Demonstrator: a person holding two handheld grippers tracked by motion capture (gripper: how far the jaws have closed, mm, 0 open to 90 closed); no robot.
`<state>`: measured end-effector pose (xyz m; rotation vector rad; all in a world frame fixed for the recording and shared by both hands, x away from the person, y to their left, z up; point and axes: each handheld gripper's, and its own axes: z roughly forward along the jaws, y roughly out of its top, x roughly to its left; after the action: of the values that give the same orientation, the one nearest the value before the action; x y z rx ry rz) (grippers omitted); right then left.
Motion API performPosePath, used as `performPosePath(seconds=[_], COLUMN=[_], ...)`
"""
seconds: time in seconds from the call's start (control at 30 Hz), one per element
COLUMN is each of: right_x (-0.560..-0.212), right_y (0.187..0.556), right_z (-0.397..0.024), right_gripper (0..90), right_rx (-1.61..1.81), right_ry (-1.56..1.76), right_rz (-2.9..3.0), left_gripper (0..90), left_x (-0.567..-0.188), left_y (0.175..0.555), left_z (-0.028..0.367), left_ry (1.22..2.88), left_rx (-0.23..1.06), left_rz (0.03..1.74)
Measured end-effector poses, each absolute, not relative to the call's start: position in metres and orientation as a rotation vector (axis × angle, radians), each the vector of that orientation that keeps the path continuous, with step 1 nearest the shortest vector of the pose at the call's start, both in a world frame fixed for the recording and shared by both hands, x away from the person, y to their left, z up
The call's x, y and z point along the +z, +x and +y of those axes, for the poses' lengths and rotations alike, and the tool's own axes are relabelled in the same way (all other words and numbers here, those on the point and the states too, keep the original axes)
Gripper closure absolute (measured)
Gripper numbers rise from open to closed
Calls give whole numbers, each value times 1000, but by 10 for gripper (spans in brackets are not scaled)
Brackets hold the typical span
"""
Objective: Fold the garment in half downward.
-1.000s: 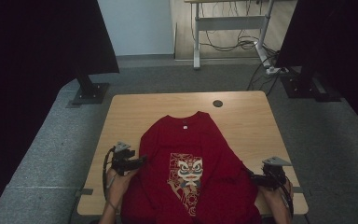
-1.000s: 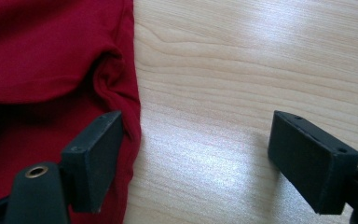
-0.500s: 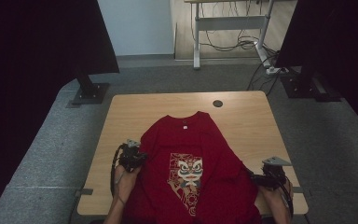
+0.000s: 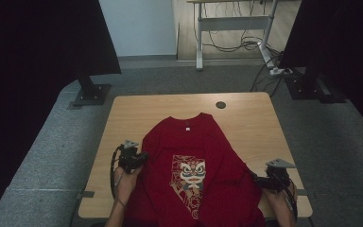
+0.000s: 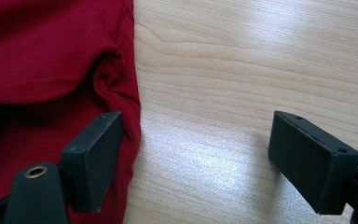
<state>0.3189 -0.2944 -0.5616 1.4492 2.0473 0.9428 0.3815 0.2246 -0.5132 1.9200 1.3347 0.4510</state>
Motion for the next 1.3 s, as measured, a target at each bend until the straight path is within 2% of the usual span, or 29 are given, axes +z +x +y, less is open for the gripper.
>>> performPosePath(seconds=[0.1,0.13,0.33,0.4,0.43,0.5,0.6,0.63,0.67,0.73,0.8,0.83,0.87,0.9,1.03,1.1,1.13,1.2,1.23,1.3], right_x=[-562,-562,-562,-562,-562,-562,-562,-562,-562,-562,-562,-562,-562,-562,-562,-562,-562,-562,-562,-562], right_y=[319,319,319,319,319,319,319,319,319,319,319,319,319,319,319,319,319,319,319,319], right_z=[-294,-294,-294,-294,-294,-294,-294,-294,-294,-294,-294,-294,-294,-294,-294,-294,-294,-294,-294,-294], right_gripper=[182,182,182,182,182,182,182,182,182,182,182,182,182,182,182,182,182,182,182,182], right_rx=[943,943,943,942,942,942,942,942,942,942,942,942,942,942,942,942,942,942,942,942], right_ry=[1450,1450,1450,1450,1450,1450,1449,1449,1450,1450,1450,1450,1449,1449,1449,1449,1449,1449,1449,1449], right_rz=[2047,2047,2047,2047,2047,2047,2047,2047,2047,2047,2047,2047,2047,2047,2047,2047,2047,2047,2047,2047], left_gripper=[840,900,900,881,768,704,704,655,655,725,725,841,841,900,900,900,900,900,900,900], left_x=[-510,-510,-504,-505,-505,-506,-513,-513,-513,-525,-528,-528,-525,-525,-509,-509,-495,-495,-485,-483], left_y=[381,381,380,381,383,385,394,394,394,403,401,401,398,398,391,391,386,386,382,381], left_z=[225,225,222,221,222,222,222,222,222,220,219,219,217,217,211,211,201,201,186,181], left_ry=[1926,1926,1940,1920,1914,1903,1907,1907,1907,1965,2004,2004,2018,2018,1990,1990,1968,1968,1949,1950], left_rx=[480,480,464,460,475,474,463,463,463,482,507,507,544,544,620,620,609,609,562,562], left_rz=[1334,1334,1305,1312,1321,1337,1388,1388,1388,1439,1431,1431,1417,1417,1341,1341,1267,1267,1178,1160])
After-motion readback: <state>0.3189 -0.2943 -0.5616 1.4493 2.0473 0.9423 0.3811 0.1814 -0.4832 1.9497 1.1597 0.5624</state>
